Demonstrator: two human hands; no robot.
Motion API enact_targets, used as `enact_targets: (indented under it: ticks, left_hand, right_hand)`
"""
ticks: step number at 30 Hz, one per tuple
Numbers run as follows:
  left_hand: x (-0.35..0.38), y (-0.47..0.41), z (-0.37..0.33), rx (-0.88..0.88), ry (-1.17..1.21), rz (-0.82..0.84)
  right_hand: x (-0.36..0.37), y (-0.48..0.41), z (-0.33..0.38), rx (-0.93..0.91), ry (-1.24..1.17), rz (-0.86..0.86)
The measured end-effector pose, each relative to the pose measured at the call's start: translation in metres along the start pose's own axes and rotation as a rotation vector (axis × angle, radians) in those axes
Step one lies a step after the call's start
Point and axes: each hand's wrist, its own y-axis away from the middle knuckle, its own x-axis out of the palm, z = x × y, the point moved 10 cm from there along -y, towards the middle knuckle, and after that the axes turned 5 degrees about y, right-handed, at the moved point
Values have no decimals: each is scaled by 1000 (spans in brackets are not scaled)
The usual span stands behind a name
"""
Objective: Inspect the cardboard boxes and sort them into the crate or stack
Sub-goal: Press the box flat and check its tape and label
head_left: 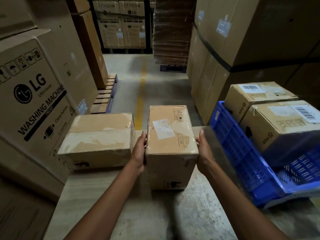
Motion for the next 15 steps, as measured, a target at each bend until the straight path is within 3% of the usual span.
enact_targets:
  ticks: [2,5,10,12,15]
  left_hand:
    - [-12,2,-10,102,-58,-103]
    - [-16,22,-44,395,-158,-196]
    - [40,77,-83,1026,-897,-93]
    - [58,81,-75,1071,-1042,6]
    - [68,78,-57,1058,-1182,78]
  right_hand:
    - [-7,7,12,-82,6,-68]
    - [-13,22,38,-277,113,-144]
    - [-5,52,64,-679,624,-289]
    - [13,65,70,-862,818,-291]
    - [33,73,60,-982,1006,-249]
